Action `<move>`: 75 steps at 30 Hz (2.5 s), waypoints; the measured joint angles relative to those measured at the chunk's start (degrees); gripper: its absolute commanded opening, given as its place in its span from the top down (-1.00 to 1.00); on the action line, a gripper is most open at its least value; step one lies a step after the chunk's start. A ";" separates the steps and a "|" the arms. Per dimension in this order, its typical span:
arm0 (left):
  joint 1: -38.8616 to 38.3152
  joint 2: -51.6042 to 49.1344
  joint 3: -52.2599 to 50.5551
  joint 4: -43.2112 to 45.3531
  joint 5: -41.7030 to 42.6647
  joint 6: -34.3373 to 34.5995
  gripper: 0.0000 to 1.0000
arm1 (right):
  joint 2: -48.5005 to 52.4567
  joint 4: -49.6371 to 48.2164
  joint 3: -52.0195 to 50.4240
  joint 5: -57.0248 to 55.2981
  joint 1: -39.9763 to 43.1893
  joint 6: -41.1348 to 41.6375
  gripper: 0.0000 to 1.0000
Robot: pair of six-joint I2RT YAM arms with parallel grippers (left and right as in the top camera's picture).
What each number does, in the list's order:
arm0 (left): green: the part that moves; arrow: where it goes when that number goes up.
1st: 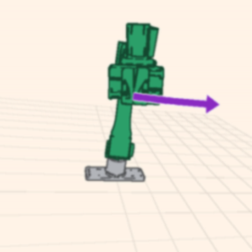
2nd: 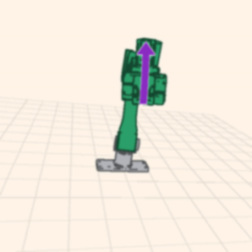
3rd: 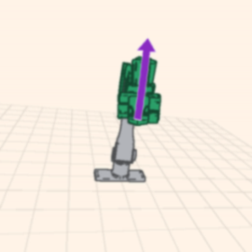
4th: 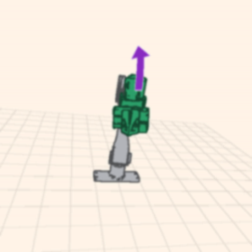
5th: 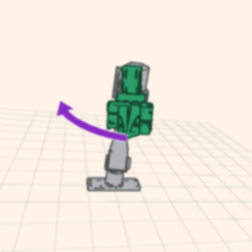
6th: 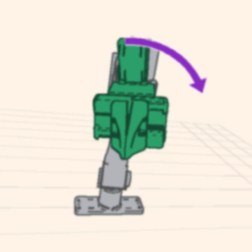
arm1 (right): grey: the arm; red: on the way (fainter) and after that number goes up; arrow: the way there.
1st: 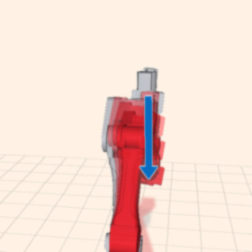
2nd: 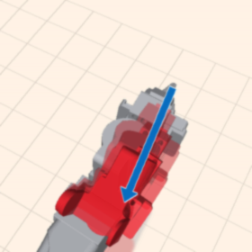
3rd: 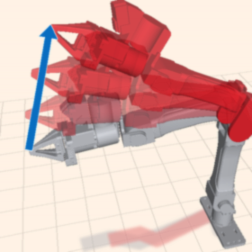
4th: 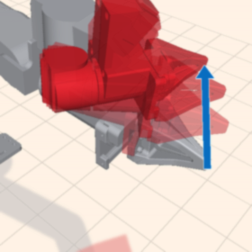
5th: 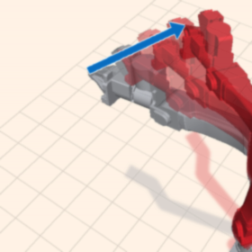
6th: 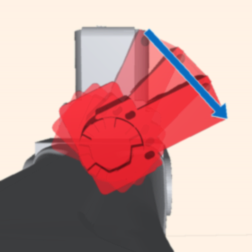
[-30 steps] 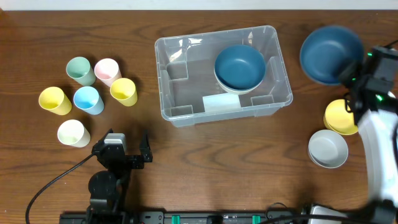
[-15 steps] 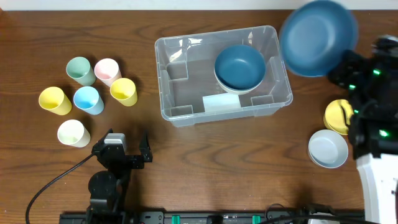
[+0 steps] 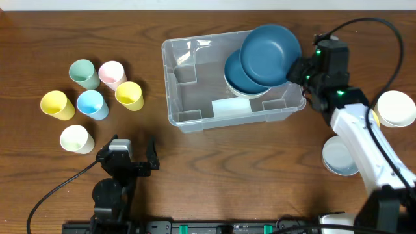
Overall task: Pack container
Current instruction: 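Carry the teal bowl with the right gripper and stack it in the beige bowl, then release the teal bowl and move the right gripper to the yellow bowl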
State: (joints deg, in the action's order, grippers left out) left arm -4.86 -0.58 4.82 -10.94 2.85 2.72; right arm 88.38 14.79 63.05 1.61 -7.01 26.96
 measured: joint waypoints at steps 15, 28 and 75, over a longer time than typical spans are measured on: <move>0.00 0.00 -0.02 0.00 0.00 0.00 -0.96 | 8.37 -5.90 0.00 0.04 -4.22 0.66 0.10; 0.00 0.00 -0.02 0.00 0.00 0.00 -0.96 | 8.74 -0.98 1.18 0.13 -4.28 -0.59 0.13; 0.00 0.00 0.00 0.00 0.00 0.00 -0.96 | 4.52 41.72 11.54 0.13 -4.28 -3.54 0.66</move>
State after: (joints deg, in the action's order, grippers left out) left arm -4.86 -0.58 4.82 -10.94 2.85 2.72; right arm 92.90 56.51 74.59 1.74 -11.29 23.42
